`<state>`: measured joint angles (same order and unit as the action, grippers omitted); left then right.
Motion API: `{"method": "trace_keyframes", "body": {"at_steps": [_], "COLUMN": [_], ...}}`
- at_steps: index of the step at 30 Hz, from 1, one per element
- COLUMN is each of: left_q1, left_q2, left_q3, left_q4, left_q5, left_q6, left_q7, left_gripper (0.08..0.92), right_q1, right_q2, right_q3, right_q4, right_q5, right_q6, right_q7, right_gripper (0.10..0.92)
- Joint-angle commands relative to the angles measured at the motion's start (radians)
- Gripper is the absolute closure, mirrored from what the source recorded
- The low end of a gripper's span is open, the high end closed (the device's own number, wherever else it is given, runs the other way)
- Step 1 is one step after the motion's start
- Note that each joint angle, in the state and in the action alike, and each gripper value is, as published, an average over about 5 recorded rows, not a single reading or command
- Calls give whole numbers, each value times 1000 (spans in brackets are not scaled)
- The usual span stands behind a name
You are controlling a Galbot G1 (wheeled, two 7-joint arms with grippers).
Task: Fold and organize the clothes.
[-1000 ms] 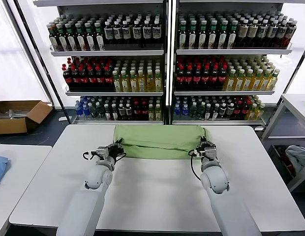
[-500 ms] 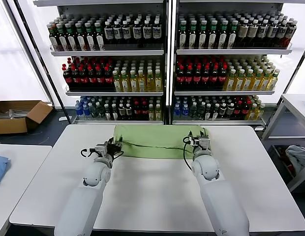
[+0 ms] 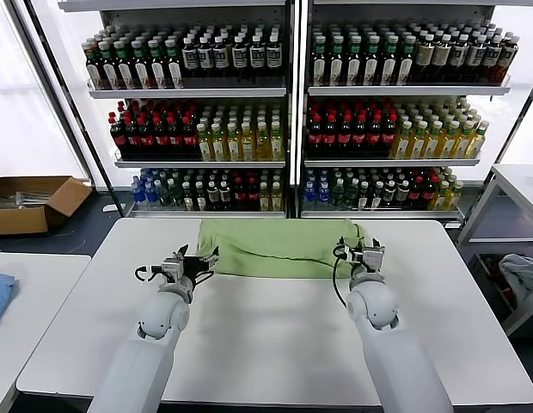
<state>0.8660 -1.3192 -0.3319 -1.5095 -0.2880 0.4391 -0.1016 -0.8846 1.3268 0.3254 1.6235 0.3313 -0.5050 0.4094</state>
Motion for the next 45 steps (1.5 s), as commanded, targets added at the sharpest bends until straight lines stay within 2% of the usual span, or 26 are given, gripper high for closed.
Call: {"method": "trace_keyframes", "body": {"at_steps": [1,20,23,26,28,45], "left_q1": [68,6,1,7,14,40], "left_q2": [4,-3,-3,1,2,19], "left_q3": [-9,9,11,18,23,30], "left_q4": [-58,72,89,90,85,51], "left_q5": [16,35,43,53,59,74], "left_q6": [19,7,5,9,14,37], "left_q7": [-2,13,13,15,17,47], "left_gripper": [178,177,177,190,227,721], "right_q1": [-140,-82,-76,-73,-75,-122], "right_q2": [-52,-43,-34,-22,-14,-7], "right_q3": [32,5,3,2,1,8], "right_q4": [122,-4,-25,-47,-60,-25], "right_q5": [8,12,12,14,15,40], "right_q6": [-17,-40,-40,-40,-42,-57], "right_q7": [16,1,-5,-13,-20,-32], "right_gripper": [203,204,228,297,367,871]}}
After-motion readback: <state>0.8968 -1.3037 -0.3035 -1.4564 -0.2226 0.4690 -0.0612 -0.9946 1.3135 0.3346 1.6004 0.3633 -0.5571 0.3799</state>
